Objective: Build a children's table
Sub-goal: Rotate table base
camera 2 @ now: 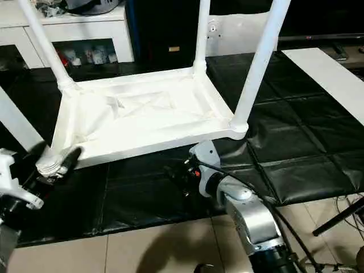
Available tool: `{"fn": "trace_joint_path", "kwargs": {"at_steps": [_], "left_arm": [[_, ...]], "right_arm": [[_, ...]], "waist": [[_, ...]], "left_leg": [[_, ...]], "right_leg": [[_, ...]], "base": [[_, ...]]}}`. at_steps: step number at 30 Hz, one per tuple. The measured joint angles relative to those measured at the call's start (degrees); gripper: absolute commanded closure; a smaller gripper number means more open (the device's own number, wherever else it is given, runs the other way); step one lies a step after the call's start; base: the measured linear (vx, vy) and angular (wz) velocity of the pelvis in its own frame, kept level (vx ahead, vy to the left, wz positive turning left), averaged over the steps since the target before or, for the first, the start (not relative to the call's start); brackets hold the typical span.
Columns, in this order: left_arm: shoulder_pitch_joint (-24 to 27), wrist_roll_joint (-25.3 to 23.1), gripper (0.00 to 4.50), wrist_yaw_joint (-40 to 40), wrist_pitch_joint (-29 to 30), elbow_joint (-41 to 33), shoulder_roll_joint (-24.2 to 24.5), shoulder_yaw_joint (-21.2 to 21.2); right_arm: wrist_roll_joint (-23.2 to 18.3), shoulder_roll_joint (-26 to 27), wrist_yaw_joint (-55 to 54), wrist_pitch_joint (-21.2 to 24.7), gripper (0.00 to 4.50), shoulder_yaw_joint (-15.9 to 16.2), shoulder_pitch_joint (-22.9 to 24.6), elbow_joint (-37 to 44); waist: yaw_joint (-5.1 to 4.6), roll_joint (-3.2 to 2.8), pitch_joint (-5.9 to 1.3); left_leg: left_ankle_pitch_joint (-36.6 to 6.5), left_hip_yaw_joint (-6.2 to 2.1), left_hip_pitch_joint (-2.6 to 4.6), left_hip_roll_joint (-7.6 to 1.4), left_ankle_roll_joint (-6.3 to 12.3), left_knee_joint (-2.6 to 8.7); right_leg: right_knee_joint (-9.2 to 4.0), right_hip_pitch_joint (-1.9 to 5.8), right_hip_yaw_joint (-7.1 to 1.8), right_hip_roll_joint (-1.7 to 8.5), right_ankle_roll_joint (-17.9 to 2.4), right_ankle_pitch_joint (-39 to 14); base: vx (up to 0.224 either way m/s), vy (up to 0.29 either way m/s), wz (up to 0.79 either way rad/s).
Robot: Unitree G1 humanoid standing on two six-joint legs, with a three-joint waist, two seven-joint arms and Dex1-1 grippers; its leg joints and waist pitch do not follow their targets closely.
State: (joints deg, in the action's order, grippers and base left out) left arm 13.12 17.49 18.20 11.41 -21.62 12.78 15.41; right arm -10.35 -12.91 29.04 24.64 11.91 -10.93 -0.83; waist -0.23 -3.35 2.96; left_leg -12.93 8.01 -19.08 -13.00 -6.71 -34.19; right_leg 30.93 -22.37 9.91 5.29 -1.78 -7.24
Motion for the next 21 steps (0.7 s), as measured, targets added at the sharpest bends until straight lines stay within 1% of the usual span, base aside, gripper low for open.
{"fn": "trace_joint_path", "kwargs": {"at_steps": [5,8,10,14,16,19,21], "left_arm": [[-0.1,-3.2,0.03,-4.6,-0.2,0.4,-0.8,0.5],[-1.3,-5.4,0.03,-8.3,-0.7,1.9,-1.1,2.4],[-3.3,-5.4,0.03,-9.2,-0.7,3.5,-0.6,3.8],[-7.9,-4.6,0.03,-8.1,-1.2,7.8,2.5,4.5],[-10.2,-3.6,0.03,-6.7,-1.4,10.8,3.9,4.7],[-15.3,-2.6,0.03,-3.9,-1.6,17.3,6.6,5.1],[-17.3,-2.2,0.03,-2.2,-1.9,19.5,7.4,5.1]], "right_arm": [[0.1,0.2,-0.2,0.0,0.00,0.0,0.0,0.0],[0.3,0.3,-0.4,0.0,0.00,0.0,0.0,0.0],[0.5,0.3,-0.4,-0.1,0.00,0.0,0.0,-0.2],[1.2,0.5,-0.6,-0.3,0.00,0.0,-0.3,-1.6],[1.5,0.5,-1.3,-0.4,0.00,-0.1,-0.4,-2.4],[2.2,1.1,-2.9,-0.5,0.00,-0.3,-1.8,-4.5],[2.5,1.5,-3.9,-0.7,0.00,-0.4,-2.6,-4.9]], "waist": [[0.42,-0.02,-0.02],[0.48,-0.02,-0.02],[0.59,0.05,-0.06],[0.68,0.06,-0.09],[0.69,0.07,-0.09],[0.89,0.08,-0.09],[1.02,0.07,-0.11]], "left_leg": [[0.0,-0.01,0.03,0.00,0.00,-0.02],[0.0,-0.01,0.02,0.00,0.00,-0.02],[0.0,-0.01,0.02,0.00,0.00,-0.02],[0.0,-0.02,0.03,0.01,0.01,-0.04],[0.0,-0.01,0.02,0.01,0.01,-0.03],[0.0,-0.01,0.03,0.02,-0.01,-0.06],[0.0,0.02,0.04,0.02,-0.01,-0.07]], "right_leg": [[0.01,0.03,0.00,0.00,0.0,0.0],[0.01,0.03,0.01,0.00,0.0,0.0],[0.01,0.03,0.01,0.00,0.0,0.0],[0.02,0.05,-0.01,0.01,0.0,0.0],[0.04,0.03,-0.04,0.02,0.0,0.0],[0.21,-0.03,-0.07,0.01,0.0,0.0],[0.23,-0.05,-0.14,0.01,0.0,0.0]], "base": [[0.000,0.000,0.00],[0.000,0.000,0.00],[0.000,0.000,0.00],[0.000,0.000,0.00],[0.000,0.000,0.00],[0.000,0.000,0.00],[0.000,0.000,0.00]]}}
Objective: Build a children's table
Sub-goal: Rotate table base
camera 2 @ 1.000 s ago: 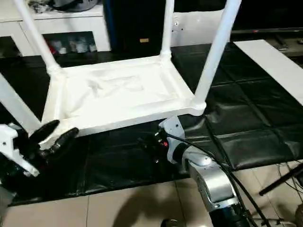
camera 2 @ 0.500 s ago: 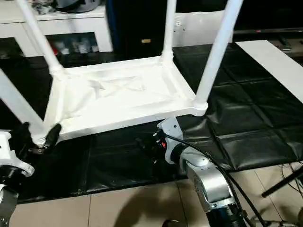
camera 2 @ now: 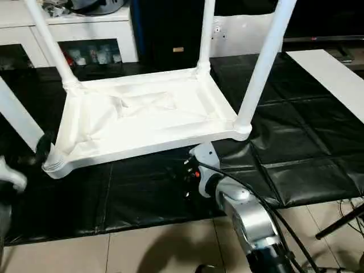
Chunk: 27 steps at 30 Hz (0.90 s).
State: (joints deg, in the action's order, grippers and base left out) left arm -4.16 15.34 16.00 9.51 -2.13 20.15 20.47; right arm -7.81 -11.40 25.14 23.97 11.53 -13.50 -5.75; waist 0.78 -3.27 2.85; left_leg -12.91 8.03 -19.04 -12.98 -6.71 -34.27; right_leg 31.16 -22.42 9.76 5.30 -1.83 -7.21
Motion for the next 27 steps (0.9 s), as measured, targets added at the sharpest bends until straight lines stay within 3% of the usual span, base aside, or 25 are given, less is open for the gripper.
{"fn": "trace_joint_path", "kwargs": {"at_steps": [7,12,16,20,23,27], "left_arm": [[-8.4,3.9,0.03,9.0,1.0,13.0,3.5,-0.1],[-8.1,9.9,0.03,22.8,4.8,14.6,7.1,-1.2],[-3.1,15.3,0.03,32.8,11.3,7.8,10.2,-3.6],[-0.2,20.3,0.03,37.9,17.1,0.6,11.2,-8.3],[0.2,22.2,0.03,39.0,20.1,-4.1,11.3,-12.2],[-0.4,23.3,0.03,39.1,22.3,-9.4,9.0,-17.5]], "right_arm": [[1.1,2.7,-5.3,-0.9,0.00,-3.0,-3.7,-6.8],[1.5,3.3,-9.2,-1.2,0.00,-5.3,-6.8,-13.0],[2.0,3.9,-10.1,-3.1,0.00,-5.6,-8.9,-18.4],[2.6,5.1,-10.3,-5.2,0.00,-6.2,-11.8,-23.8],[3.4,6.0,-10.1,-7.1,0.00,-6.1,-13.7,-27.9],[4.1,7.0,-9.8,-8.7,0.00,-6.0,-15.9,-31.8]], "waist": [[0.98,0.35,-0.11],[1.23,0.61,-0.14],[1.65,0.73,-0.17],[1.78,1.19,-0.24],[1.28,1.67,-0.22],[-0.07,2.16,-0.16]], "left_leg": [[0.0,0.40,-0.01,0.10,-0.03,-0.09],[0.0,0.71,0.09,0.11,-0.04,-0.15],[0.0,0.85,0.09,0.10,-0.05,-0.16],[0.0,1.02,0.26,0.11,-0.04,-0.24],[0.1,1.09,0.54,0.11,-0.10,-0.30],[0.1,1.04,0.85,0.13,-0.13,-0.30]], "right_leg": [[0.58,-0.58,-0.57,0.03,0.0,0.0],[0.98,-0.81,-0.91,0.05,-0.2,-0.1],[1.08,-0.88,-1.03,0.12,-0.2,-0.1],[1.33,-0.91,-1.20,0.15,-0.2,-0.1],[1.69,-0.92,-1.35,0.09,-0.3,-0.2],[1.87,-0.91,-1.46,-0.06,-0.4,-0.2]], "base": [[0.000,0.000,0.00],[0.000,0.000,0.00],[0.000,0.000,0.00],[0.000,0.000,0.00],[0.000,0.000,0.00],[0.000,0.000,0.00]]}}
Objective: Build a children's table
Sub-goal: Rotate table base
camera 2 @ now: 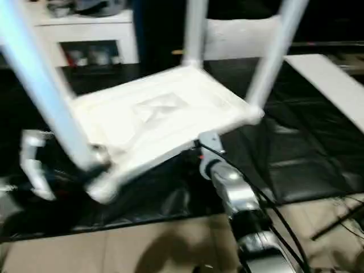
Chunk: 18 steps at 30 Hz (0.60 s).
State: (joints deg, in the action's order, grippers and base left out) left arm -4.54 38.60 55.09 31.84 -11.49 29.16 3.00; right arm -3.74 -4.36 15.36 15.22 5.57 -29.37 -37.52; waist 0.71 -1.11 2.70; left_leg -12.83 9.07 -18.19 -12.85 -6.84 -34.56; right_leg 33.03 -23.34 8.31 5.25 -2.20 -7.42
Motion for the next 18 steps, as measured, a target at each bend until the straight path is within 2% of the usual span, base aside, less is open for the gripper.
{"fn": "trace_joint_path", "kwargs": {"at_steps": [4,7,10,15,18], "left_arm": [[-1.9,0.1,0.03,0.0,1.4,-3.2,-3.5,-3.7],[-3.3,0.4,0.03,-0.3,1.9,-4.0,-5.6,-6.2],[-5.7,-0.6,0.03,-1.1,1.1,-3.3,-8.6,-9.1],[-9.9,-2.8,0.03,-2.5,-0.1,-0.8,-13.5,-12.1],[-12.5,-6.5,0.03,-4.9,-4.3,2.5,-17.5,-14.2]], "right_arm": [[1.0,1.6,0.2,-2.0,0.00,0.6,-2.4,-3.5],[1.2,2.0,0.5,-3.5,0.00,0.7,-3.8,-5.3],[1.7,2.2,1.1,-5.3,0.00,0.7,-5.3,-7.4],[1.9,3.0,2.1,-7.1,0.00,0.6,-6.3,-9.0],[2.2,3.3,1.6,-8.4,0.00,0.3,-7.5,-11.2]], "waist": [[-1.49,0.34,0.09],[-1.86,0.49,0.10],[-1.75,0.74,0.08],[-1.71,0.75,0.09],[-1.61,0.71,0.10]], "left_leg": [[0.0,-0.17,-0.03,-0.01,-0.01,0.04],[0.0,-0.22,-0.23,0.01,-0.02,0.04],[0.0,-0.24,-0.79,0.02,-0.02,-0.01],[0.0,-0.22,-0.85,0.01,-0.02,0.00],[0.0,-0.21,-0.84,0.03,-0.02,-0.01]], "right_leg": [[0.03,-0.06,0.04,-0.13,0.0,0.0],[0.01,-0.18,0.04,-0.14,-0.1,-0.1],[0.05,-0.63,0.04,-0.11,-0.1,0.0],[0.08,-0.72,0.02,-0.11,-0.2,-0.1],[0.06,-0.71,0.03,-0.09,-0.2,-0.1]], "base": [[0.000,0.000,0.00],[0.000,0.000,0.00],[0.000,0.000,0.00],[0.000,0.000,0.00],[0.000,0.000,0.00]]}}
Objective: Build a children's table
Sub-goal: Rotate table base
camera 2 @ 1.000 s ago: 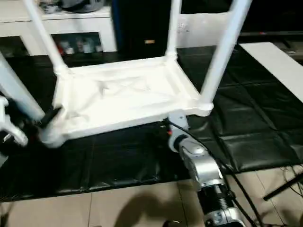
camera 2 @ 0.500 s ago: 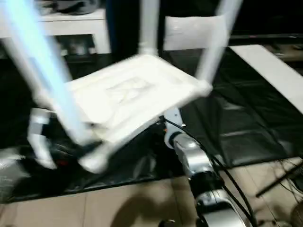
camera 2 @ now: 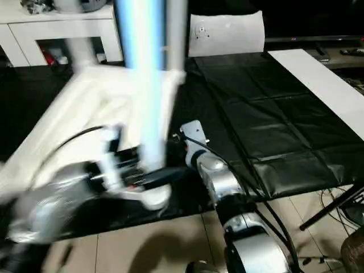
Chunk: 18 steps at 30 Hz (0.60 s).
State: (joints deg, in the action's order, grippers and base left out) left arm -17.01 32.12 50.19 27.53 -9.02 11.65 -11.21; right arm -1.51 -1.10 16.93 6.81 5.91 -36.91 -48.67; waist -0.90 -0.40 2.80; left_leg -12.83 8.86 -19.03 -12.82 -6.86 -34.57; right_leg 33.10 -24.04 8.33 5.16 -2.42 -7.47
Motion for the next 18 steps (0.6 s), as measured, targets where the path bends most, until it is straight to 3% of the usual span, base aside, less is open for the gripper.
{"fn": "trace_joint_path", "kwargs": {"at_steps": [4,8,10,17,18], "left_arm": [[-6.0,-7.6,0.03,-6.3,-8.1,9.5,-2.8,-1.0],[-7.1,-9.7,0.03,-7.9,-10.7,12.5,-2.1,-0.1],[-7.1,-10.0,0.03,-7.9,-10.5,11.8,-1.2,-0.2],[-0.2,-10.5,0.03,-4.2,-7.4,7.4,5.9,0.1],[0.0,-10.3,0.30,-3.5,-6.8,7.3,6.5,0.1]], "right_arm": [[-0.1,1.0,-2.3,-1.3,0.00,-1.2,-1.3,-2.0],[-0.6,0.3,-3.4,-1.4,0.00,-2.6,-1.0,-2.1],[-1.3,-1.5,-4.1,-1.4,0.00,-4.3,0.3,-1.5],[-3.3,-7.0,-1.5,-2.3,0.00,-8.3,8.0,4.8],[-3.5,-7.5,-1.0,-2.3,0.00,-8.5,8.4,5.8]], "waist": [[-0.21,-0.06,-0.01],[0.40,-0.16,0.00],[1.06,-0.17,0.00],[1.31,-0.38,-0.02],[1.33,-0.38,-0.02]], "left_leg": [[0.0,-0.03,0.04,-0.02,0.00,-0.10],[0.1,-0.12,-0.02,-0.05,-0.07,-0.08],[0.1,-0.09,-0.01,-0.02,-0.07,-0.08],[0.1,-0.05,0.01,-0.02,-0.06,-0.09],[0.1,-0.05,-0.01,-0.02,-0.07,-0.11]], "right_leg": [[0.02,0.04,0.07,-0.02,-0.1,0.1],[0.04,0.04,0.13,-0.04,-0.1,0.1],[0.03,0.05,0.08,0.01,-0.1,0.0],[0.07,0.03,0.10,0.01,-0.1,0.1],[0.07,0.02,0.09,0.01,-0.1,0.1]], "base": [[0.000,0.000,0.00],[0.000,0.000,0.00],[0.000,0.000,0.00],[0.000,0.000,0.00],[0.000,0.000,0.00]]}}
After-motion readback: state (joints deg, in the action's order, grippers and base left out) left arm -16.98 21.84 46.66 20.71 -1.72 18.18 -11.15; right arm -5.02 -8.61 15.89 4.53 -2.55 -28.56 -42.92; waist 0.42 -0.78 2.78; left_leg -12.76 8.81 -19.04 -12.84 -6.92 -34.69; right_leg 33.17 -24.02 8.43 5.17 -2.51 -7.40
